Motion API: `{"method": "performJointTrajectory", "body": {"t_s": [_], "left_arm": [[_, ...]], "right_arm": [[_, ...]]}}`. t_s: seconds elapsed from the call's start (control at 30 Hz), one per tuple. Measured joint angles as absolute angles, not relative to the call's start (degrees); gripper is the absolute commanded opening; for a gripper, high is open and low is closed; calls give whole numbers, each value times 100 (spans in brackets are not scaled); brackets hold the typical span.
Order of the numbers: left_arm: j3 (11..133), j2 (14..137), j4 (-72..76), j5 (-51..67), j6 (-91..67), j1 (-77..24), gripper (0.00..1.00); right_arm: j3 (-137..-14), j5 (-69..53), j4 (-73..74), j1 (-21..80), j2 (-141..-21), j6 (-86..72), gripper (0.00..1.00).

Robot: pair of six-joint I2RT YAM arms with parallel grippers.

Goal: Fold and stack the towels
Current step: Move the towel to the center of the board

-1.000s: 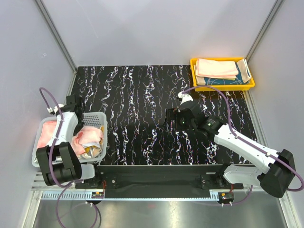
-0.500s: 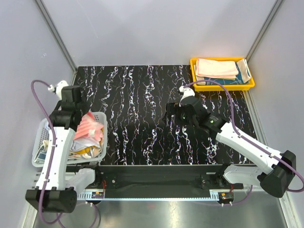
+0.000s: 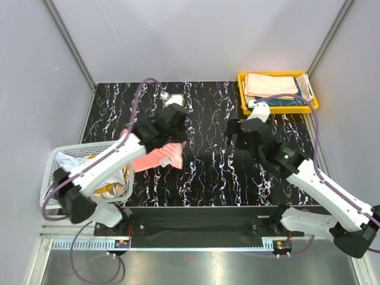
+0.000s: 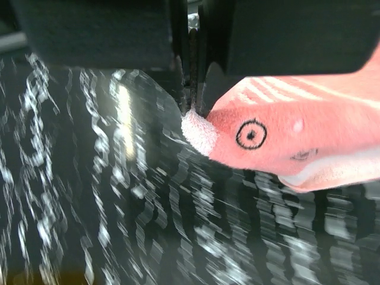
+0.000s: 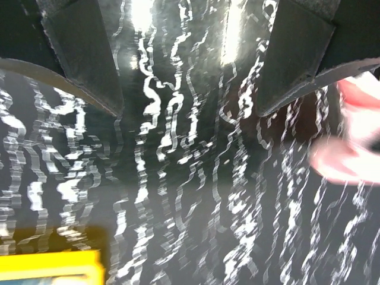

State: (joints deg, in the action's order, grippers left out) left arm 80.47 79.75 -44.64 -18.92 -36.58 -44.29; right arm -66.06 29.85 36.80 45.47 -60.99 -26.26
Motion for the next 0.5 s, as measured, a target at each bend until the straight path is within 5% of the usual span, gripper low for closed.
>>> {"method": "performJointTrajectory", "body": {"t_s": [0.17, 0.23, 0.27, 0.3, 0.5], "left_arm": [[8147, 9271, -3883, -1406, -3979, -5065, 1], [8361, 9845, -3712, -1179, -4071, -5162, 13], [8468, 10073, -3649, -1103, -4097, -5179, 35], [8641, 10366, -3594, -1026, -4119, -5183, 43], [8938, 10864, -3385, -716, -4298, -4893, 54]], "right_arm": [[-6576, 3557, 3999, 4541, -5577, -2851, 100], [-6514, 3691, 4108, 4536, -5413, -2974, 100], [-6479, 3723, 4180, 4536, -5363, -3033, 100], [-6438, 3743, 4209, 4536, -5334, -3081, 100], [-5924, 3614, 4335, 4534, -5317, -3374, 94]]}}
